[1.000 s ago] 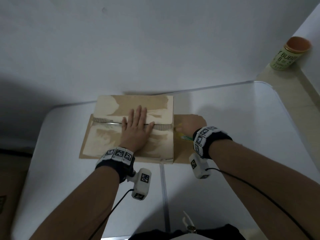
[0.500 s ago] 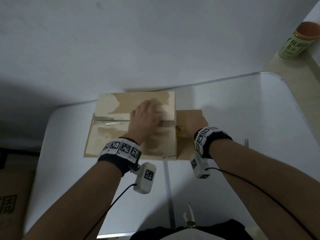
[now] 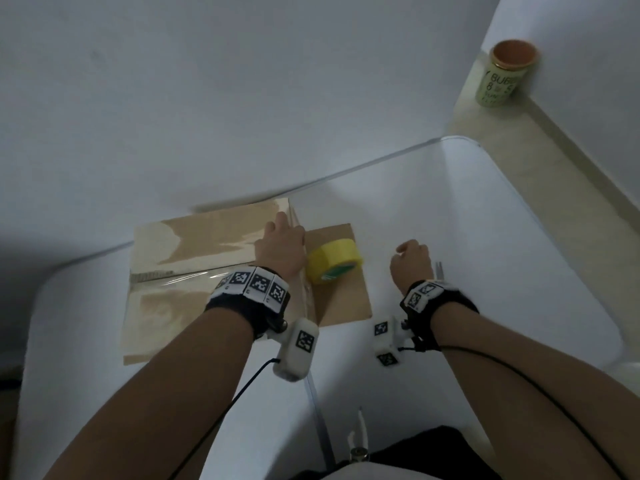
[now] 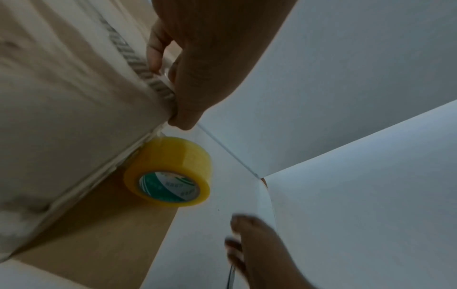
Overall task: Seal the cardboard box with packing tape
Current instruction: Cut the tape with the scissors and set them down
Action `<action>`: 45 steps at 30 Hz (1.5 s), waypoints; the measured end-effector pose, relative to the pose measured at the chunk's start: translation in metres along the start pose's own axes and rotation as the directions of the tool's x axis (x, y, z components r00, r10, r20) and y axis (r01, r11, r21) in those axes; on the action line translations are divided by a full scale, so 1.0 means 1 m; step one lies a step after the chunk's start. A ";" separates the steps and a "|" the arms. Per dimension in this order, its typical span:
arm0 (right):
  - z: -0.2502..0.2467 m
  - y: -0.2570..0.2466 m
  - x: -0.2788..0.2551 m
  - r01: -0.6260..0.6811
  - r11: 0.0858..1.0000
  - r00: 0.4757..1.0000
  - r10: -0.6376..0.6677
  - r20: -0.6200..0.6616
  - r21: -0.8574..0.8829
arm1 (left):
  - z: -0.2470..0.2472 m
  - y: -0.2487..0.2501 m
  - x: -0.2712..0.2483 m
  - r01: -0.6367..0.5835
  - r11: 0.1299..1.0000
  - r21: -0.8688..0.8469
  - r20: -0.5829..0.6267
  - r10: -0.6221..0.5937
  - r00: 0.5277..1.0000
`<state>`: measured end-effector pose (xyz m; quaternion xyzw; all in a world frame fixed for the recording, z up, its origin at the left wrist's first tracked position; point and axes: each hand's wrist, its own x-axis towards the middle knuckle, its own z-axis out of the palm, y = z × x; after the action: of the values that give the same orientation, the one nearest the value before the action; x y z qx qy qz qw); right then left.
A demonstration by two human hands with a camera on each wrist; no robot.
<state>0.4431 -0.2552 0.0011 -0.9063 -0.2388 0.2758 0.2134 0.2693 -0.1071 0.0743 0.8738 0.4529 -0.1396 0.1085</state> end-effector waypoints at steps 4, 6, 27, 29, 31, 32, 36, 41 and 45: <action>-0.009 0.071 -0.020 -0.319 0.946 0.948 0.319 0.010 0.054 | 0.006 0.005 0.003 0.035 0.998 0.044 -0.036 -0.033 0.999; -0.003 0.096 -0.030 -0.350 0.935 0.934 0.352 -0.053 0.056 | 0.008 0.004 0.003 0.039 0.999 0.019 -0.034 -0.038 0.999; -0.001 0.117 -0.033 -0.026 0.913 1.000 0.027 -0.001 -0.408 | 0.004 -0.003 0.003 0.004 0.999 -0.052 0.028 -0.002 1.000; 0.002 0.112 -0.033 -0.009 0.940 1.000 0.016 0.018 -0.340 | 0.005 -0.003 0.002 0.006 0.999 -0.053 0.029 -0.004 1.000; 0.004 0.103 -0.035 -0.013 0.978 1.000 0.011 -0.011 -0.207 | 0.004 -0.003 0.002 0.004 0.999 -0.054 0.026 -0.003 1.000; 0.005 0.097 -0.035 -0.023 0.991 1.000 0.021 -0.016 -0.132 | 0.005 -0.004 0.002 0.004 0.998 -0.055 0.022 -0.003 1.000; 0.000 0.071 -0.023 -0.126 0.948 0.989 0.097 0.114 0.291 | 0.006 -0.003 -0.001 -0.007 0.999 -0.051 0.000 0.007 1.000; -0.007 0.010 -0.008 -0.054 0.864 0.971 -0.072 0.229 0.501 | 0.005 -0.003 -0.002 -0.029 0.999 -0.036 -0.004 0.029 1.000; 0.001 -0.031 0.005 0.060 0.861 0.963 -0.182 0.197 0.504 | 0.003 -0.005 0.001 -0.041 0.998 -0.048 0.025 0.042 0.999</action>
<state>0.4365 -0.2279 0.0143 -0.7649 -0.2409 0.4202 0.4246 0.2656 -0.1044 0.0711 0.8783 0.4366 -0.1377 0.1377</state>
